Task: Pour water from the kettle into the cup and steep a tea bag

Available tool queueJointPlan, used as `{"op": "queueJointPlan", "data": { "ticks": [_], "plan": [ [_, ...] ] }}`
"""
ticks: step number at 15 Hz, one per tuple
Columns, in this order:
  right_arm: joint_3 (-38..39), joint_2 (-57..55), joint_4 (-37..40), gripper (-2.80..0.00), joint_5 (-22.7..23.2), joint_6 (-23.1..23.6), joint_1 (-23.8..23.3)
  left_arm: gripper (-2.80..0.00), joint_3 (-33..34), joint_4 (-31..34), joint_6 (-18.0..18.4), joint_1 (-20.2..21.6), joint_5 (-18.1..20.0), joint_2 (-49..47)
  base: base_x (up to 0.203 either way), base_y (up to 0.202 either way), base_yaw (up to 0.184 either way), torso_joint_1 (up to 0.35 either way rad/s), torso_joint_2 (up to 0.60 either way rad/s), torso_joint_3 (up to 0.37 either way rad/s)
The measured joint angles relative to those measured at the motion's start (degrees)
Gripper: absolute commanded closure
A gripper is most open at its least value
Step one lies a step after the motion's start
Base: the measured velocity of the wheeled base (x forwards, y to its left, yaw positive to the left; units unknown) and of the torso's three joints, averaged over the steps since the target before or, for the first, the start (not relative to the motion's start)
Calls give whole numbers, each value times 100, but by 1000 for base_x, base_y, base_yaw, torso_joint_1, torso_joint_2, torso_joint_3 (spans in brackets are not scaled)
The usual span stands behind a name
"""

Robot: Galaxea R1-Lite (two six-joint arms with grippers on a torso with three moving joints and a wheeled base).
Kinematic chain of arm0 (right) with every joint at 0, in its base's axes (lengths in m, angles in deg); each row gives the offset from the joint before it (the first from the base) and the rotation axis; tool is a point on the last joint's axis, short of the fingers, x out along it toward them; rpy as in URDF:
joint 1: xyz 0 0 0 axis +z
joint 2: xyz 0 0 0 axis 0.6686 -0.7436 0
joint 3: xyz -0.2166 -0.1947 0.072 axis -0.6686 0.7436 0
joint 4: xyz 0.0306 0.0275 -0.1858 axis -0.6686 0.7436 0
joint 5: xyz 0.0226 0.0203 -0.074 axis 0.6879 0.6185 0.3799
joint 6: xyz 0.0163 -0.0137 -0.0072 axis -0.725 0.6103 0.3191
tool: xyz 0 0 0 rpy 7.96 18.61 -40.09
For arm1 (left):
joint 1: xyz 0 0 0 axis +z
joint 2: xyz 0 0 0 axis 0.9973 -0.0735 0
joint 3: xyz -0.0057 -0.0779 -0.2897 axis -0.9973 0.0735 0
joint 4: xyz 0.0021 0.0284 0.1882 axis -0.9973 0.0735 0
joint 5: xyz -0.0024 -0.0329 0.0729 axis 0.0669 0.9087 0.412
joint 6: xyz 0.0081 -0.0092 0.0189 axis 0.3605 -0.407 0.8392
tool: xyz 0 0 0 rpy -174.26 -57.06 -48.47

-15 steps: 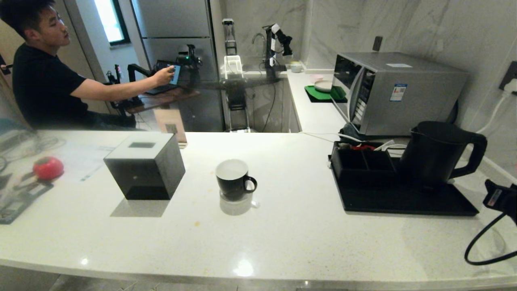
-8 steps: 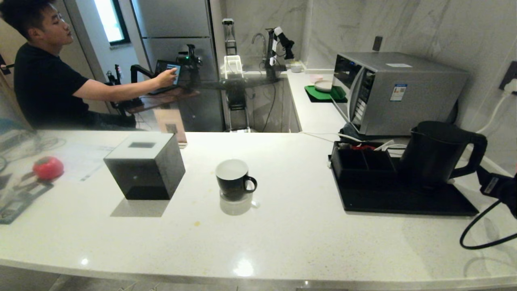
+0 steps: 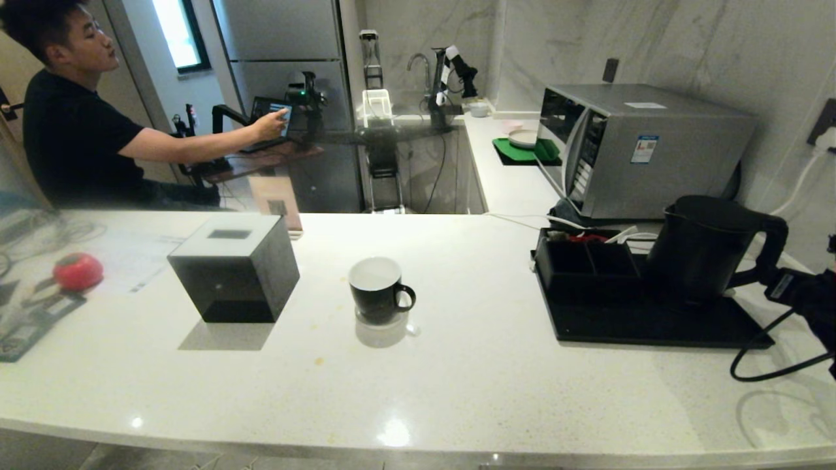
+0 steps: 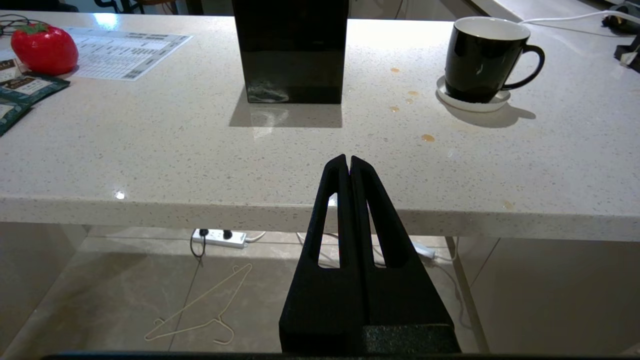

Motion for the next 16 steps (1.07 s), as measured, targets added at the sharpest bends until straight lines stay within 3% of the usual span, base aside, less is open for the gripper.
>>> {"op": "queueJointPlan", "data": {
  "ticks": [16],
  "plan": [
    [-1256, -606, -4, -280, -33, 39, -20, 0, 0, 0, 0, 0, 0, 0, 0, 0, 0, 0, 0, 0]
  ]
}}
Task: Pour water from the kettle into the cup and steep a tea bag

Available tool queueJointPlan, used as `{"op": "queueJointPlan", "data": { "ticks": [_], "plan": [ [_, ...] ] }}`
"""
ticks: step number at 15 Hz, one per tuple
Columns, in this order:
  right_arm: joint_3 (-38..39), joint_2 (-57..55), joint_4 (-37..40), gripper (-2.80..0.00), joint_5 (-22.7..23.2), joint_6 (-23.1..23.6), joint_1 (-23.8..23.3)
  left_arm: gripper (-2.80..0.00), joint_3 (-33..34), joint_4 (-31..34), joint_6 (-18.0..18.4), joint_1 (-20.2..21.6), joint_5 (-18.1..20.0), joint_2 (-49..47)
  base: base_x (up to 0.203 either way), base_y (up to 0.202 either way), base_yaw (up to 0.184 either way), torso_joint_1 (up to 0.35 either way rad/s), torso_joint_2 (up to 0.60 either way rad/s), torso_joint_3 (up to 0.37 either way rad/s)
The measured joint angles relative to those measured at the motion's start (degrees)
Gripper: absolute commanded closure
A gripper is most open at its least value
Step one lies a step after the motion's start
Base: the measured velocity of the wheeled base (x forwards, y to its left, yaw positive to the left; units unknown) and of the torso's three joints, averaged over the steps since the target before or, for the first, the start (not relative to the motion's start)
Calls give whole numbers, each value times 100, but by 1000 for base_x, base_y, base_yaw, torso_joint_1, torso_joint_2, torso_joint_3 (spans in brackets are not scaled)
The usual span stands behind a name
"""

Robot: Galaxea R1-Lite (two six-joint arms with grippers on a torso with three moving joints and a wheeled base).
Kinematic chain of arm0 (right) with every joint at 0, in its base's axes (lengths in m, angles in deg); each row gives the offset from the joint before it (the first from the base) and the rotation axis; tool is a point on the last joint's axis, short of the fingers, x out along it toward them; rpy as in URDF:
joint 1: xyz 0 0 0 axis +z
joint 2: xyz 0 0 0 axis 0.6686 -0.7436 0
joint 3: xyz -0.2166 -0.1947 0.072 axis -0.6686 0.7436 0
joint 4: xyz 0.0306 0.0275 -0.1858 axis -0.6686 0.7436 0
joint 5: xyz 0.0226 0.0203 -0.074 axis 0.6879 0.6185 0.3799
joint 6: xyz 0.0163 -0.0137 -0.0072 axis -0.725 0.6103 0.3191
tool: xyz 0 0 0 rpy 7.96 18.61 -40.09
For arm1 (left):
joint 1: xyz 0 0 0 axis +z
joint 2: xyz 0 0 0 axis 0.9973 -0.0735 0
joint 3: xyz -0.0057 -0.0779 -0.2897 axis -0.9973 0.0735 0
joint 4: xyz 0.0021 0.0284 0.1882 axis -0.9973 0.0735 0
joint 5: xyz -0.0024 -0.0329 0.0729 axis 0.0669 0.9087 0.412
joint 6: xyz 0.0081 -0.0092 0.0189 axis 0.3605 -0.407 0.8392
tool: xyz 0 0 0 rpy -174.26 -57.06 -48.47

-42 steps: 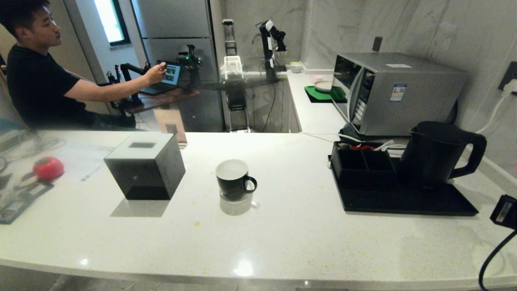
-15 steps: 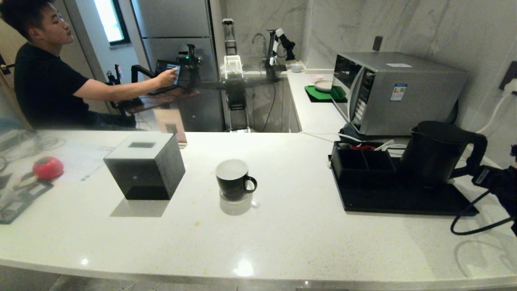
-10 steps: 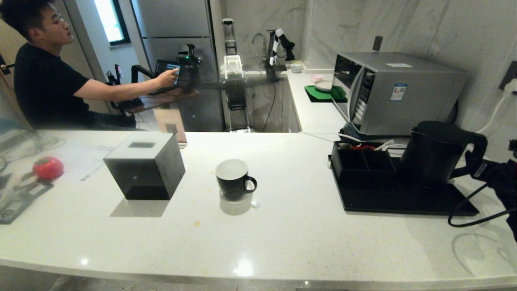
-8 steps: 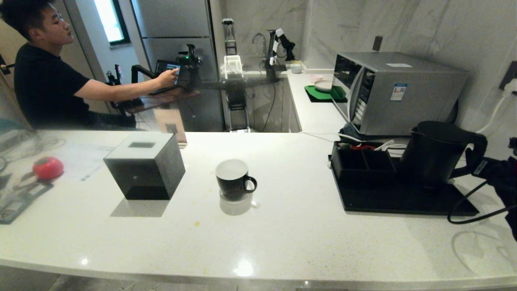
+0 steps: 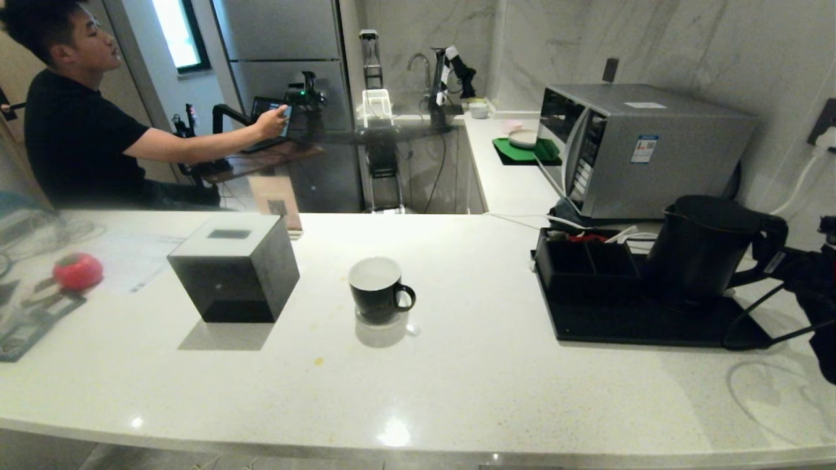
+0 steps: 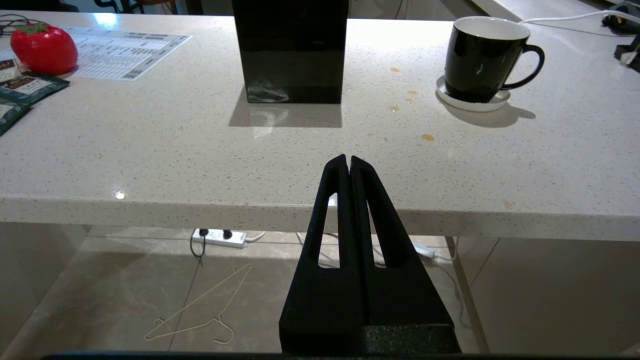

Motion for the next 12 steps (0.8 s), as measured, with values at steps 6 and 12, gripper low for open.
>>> {"op": "queueJointPlan", "data": {
  "ticks": [6, 12],
  "plan": [
    [-333, -247, 2, -280, -5, 10, -35, 0, 0, 0, 0, 0, 0, 0, 0, 0, 0, 0, 0, 0],
    [-708, -433, 5, -280, 5, 20, -112, 0, 0, -2, 0, 0, 2, 0, 0, 0, 0, 0, 0, 0]
  ]
}}
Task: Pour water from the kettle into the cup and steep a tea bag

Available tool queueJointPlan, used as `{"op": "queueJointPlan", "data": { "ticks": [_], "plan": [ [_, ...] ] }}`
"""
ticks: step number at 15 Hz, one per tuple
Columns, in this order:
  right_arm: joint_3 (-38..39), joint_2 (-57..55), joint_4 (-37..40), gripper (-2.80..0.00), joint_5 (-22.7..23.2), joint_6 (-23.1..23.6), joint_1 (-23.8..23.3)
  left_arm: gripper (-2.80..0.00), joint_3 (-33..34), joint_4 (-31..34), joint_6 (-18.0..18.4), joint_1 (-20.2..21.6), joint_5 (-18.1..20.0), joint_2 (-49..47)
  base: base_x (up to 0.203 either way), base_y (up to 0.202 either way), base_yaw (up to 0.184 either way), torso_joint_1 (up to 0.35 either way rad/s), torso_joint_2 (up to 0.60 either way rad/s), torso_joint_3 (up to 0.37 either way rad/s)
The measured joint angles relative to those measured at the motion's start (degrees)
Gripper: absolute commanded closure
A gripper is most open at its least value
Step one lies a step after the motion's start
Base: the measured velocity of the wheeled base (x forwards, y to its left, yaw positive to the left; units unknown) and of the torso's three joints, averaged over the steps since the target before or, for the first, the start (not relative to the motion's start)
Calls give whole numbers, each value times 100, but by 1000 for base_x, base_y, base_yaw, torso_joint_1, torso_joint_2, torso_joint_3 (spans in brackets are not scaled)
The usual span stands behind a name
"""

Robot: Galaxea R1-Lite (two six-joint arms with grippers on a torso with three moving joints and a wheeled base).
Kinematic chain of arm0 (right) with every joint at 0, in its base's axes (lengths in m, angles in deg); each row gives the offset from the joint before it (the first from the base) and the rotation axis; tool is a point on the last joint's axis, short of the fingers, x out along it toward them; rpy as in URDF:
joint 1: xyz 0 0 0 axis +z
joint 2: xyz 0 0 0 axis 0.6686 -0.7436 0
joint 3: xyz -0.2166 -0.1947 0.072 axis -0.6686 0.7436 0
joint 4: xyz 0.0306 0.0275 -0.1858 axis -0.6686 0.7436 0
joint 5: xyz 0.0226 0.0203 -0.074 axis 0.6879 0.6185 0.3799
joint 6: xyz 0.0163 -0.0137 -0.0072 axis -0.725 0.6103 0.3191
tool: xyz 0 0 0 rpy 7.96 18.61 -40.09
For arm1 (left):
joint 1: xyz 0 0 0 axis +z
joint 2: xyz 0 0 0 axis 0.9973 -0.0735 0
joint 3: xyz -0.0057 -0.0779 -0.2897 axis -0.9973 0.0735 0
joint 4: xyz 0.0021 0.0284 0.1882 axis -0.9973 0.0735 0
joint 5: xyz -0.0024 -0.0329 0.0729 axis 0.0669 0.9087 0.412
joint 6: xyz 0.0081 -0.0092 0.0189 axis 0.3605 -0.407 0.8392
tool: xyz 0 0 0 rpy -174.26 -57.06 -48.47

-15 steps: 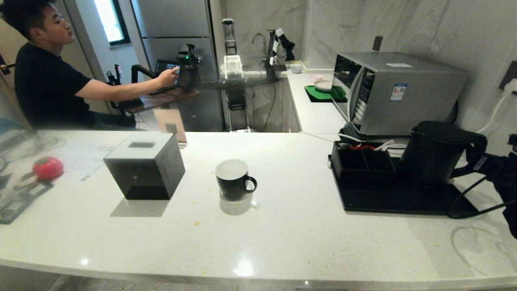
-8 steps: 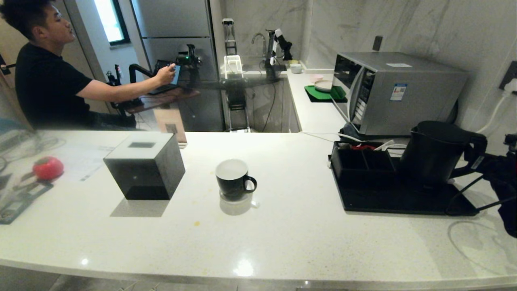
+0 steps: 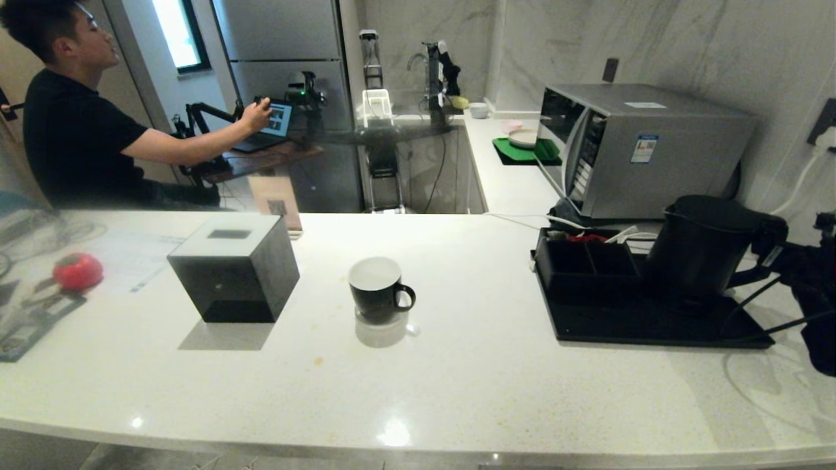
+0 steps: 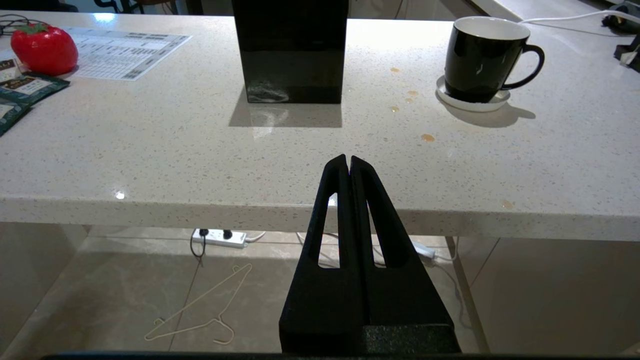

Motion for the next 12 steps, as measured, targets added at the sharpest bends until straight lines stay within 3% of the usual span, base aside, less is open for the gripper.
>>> {"op": "queueJointPlan", "data": {
  "ticks": [12],
  "plan": [
    [-375, -176, 9, -280, 9, 2, -4, 0, 0, 2, 1, 0, -1, 0, 0, 0, 0, 0, 0, 0]
  ]
}}
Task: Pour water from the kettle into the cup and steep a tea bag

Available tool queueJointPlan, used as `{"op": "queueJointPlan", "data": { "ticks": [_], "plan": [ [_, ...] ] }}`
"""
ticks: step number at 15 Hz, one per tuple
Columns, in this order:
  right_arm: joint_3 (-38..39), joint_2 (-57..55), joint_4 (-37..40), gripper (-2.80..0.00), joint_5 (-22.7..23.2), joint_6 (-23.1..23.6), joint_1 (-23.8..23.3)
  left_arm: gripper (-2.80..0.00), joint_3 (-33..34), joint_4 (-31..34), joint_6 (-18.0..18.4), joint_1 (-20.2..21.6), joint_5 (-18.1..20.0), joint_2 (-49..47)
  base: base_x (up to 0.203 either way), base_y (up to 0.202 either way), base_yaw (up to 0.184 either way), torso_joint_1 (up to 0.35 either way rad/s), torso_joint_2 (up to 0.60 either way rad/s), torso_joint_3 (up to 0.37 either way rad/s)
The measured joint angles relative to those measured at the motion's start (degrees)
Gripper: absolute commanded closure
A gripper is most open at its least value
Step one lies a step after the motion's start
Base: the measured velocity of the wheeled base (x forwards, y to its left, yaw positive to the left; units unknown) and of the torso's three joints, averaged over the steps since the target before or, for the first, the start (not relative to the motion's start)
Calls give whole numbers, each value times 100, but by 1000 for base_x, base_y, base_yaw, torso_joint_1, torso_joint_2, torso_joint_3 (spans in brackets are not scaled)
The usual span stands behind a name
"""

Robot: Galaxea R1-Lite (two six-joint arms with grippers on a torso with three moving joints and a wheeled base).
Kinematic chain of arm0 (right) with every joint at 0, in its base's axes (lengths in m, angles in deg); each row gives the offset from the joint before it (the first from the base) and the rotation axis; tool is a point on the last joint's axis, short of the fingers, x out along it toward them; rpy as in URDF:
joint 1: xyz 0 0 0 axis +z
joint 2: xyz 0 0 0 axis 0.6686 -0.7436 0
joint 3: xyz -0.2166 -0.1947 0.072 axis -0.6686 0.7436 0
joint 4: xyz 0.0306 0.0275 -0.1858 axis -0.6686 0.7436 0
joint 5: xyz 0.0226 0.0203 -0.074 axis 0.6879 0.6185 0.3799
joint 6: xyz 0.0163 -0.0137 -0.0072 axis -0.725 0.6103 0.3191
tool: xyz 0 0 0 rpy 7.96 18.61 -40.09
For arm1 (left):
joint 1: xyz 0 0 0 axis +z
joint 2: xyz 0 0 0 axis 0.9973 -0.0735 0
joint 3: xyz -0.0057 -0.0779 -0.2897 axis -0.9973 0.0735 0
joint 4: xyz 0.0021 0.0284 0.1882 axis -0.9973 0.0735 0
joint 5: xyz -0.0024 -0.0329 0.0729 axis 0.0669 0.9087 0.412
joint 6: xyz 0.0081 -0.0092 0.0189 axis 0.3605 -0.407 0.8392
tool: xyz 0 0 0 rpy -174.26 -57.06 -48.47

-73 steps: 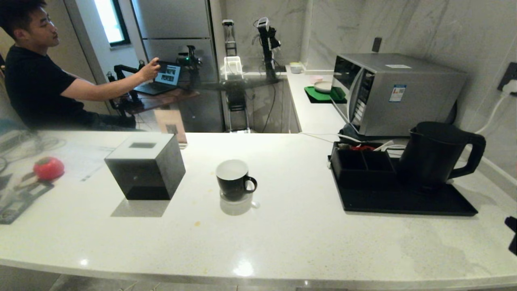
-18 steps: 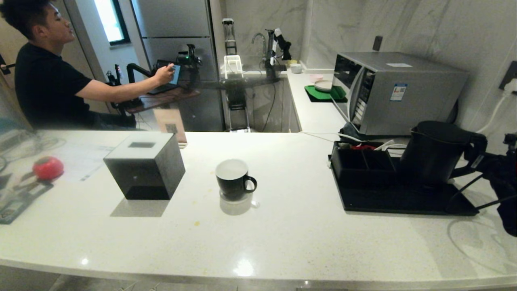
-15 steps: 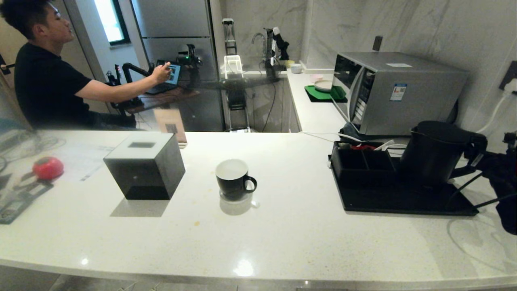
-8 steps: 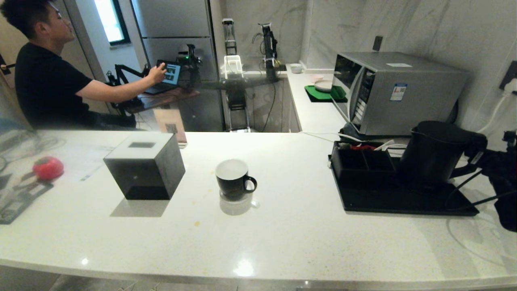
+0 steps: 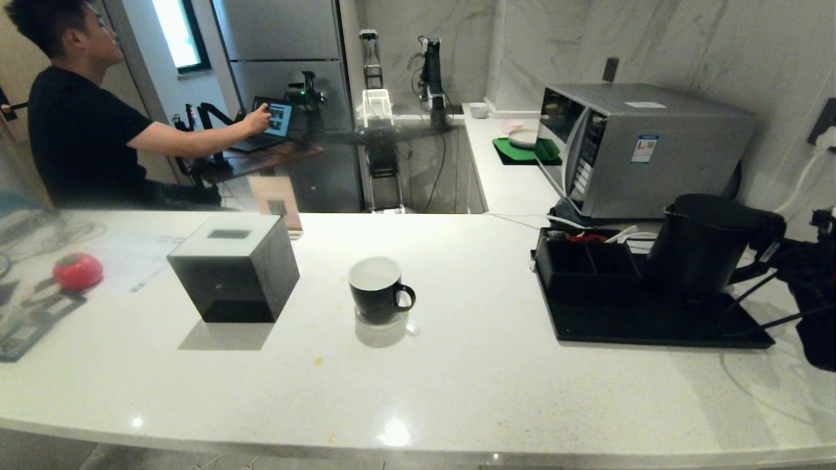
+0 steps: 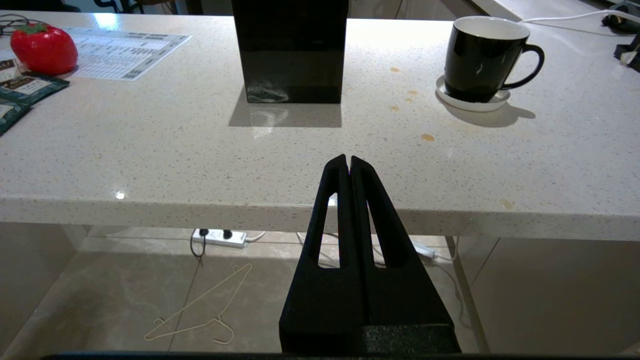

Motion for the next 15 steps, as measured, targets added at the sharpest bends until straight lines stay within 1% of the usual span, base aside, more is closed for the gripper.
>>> {"op": "queueJointPlan", "data": {
  "ticks": [2, 3, 15],
  "plan": [
    [-1, -11, -7, -280, 0, 0, 1, 0, 0, -2, -1, 0, -1, 0, 0, 0, 0, 0, 0, 0],
    [-1, -17, -11, 0, -2, 2, 4, 0, 0, -2, -1, 0, 1, 0, 0, 0, 0, 0, 0, 0],
    [40, 6, -2, 0, -13, 11, 2, 0, 0, -2, 1, 0, -1, 0, 0, 0, 0, 0, 0, 0]
  ]
}}
